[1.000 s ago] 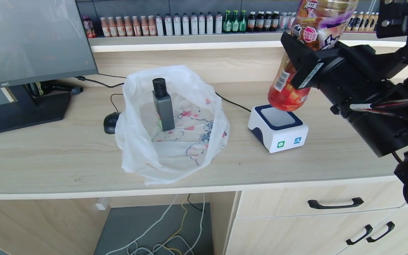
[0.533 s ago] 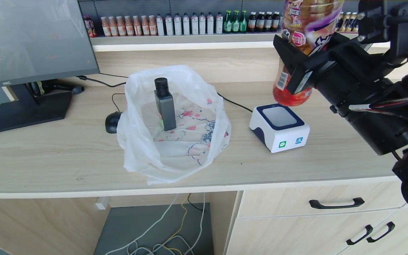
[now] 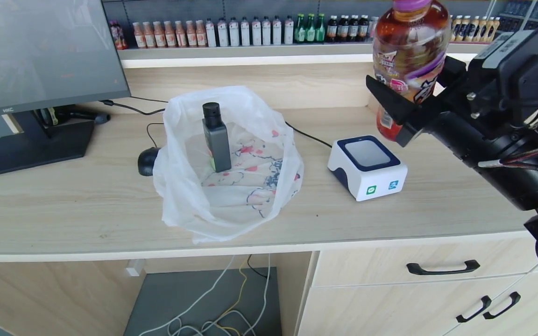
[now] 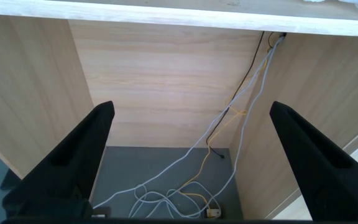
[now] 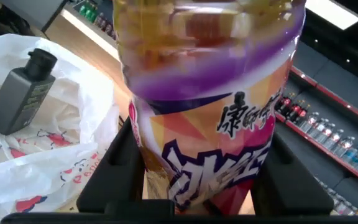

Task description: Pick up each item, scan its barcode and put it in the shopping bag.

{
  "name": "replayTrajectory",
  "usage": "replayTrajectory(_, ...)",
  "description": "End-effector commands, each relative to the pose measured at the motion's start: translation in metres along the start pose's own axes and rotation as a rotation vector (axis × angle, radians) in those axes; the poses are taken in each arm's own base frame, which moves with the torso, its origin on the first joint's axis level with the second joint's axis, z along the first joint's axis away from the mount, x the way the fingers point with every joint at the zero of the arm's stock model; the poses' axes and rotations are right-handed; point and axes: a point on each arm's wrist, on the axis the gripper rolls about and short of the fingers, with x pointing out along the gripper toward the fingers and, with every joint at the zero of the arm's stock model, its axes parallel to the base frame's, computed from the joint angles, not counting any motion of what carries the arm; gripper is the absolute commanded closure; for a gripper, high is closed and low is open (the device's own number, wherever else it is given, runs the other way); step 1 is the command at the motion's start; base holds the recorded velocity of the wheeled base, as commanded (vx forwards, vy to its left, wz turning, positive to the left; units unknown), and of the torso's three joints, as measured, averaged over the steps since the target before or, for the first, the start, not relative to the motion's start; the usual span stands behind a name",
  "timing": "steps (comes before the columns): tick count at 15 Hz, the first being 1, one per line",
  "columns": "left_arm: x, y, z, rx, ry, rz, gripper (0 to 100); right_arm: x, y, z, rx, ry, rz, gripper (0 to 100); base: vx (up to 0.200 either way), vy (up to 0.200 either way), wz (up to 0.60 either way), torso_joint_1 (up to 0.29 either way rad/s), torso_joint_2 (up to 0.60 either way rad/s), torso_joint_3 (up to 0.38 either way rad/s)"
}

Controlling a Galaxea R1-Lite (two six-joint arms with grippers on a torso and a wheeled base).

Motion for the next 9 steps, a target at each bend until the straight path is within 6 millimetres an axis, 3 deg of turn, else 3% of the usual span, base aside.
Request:
replayTrajectory(1,0.000,0.000,0.000,0.000,-0.001,0.000,0,-0.010,-0.005,-0.014,-0.042,0.023,0.023,100,0.000,0.000,0.00,0.000,0.00,0.000)
replayTrajectory(5,0.000,0.000,0.000,0.002,0.000,-0.002,0,-0.015,-0.016,-0.024,-0.094,-0.014,0.089,100,0.000,0.000,0.00,0.000,0.00,0.000)
replayTrajectory(9,0.000,0.000,0.000,0.002,0.000,-0.002,0,-0.024,-0.016,-0.037,-0.177,-0.038,0.188,100,0.000,0.000,0.00,0.000,0.00,0.000)
